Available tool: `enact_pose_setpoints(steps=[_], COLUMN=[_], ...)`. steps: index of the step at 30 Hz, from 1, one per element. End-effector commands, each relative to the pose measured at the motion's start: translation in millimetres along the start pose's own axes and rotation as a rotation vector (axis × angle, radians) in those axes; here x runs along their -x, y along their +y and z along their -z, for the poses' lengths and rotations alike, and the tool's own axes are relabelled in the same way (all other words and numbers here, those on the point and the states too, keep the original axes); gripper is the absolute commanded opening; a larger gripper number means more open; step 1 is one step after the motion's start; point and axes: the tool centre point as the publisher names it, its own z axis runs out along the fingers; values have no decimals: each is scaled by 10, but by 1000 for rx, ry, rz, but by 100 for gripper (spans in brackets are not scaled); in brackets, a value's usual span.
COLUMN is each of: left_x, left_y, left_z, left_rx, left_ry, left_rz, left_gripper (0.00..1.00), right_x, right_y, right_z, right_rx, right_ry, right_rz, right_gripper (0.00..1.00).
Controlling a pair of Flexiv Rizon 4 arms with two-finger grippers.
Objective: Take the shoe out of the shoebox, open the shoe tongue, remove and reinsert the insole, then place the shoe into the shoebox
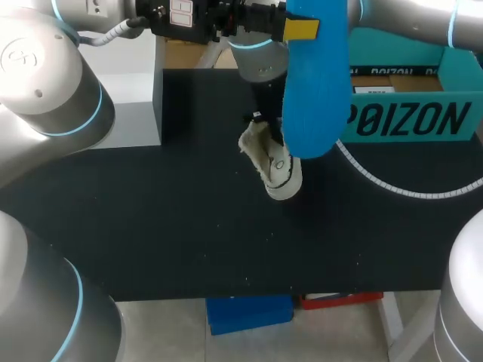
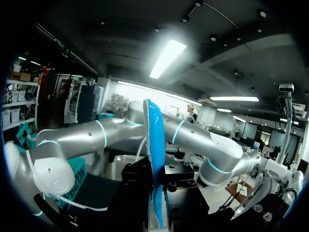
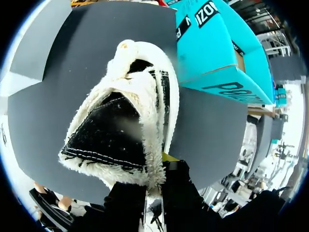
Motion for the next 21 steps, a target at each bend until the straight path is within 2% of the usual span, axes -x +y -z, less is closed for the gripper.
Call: enact_pose_setpoints(steps=[1,11,21], left_x=[5,5,5], left_y=[7,7,7], left_z=[-17,-17,-17], left_rx=[-2,-2,-2], left_ry=[-1,-1,-1], left_rz=[-1,-1,-1], left_gripper=[0,0,0], right_x=[-135,-346,-542], right_y=[90,109,153], right_z=[-21,-18,63], right_rx=[-80,-64,28], right_ry=[-1,34,118], right_rz=[-553,-532,-402], right_gripper=[0,0,0])
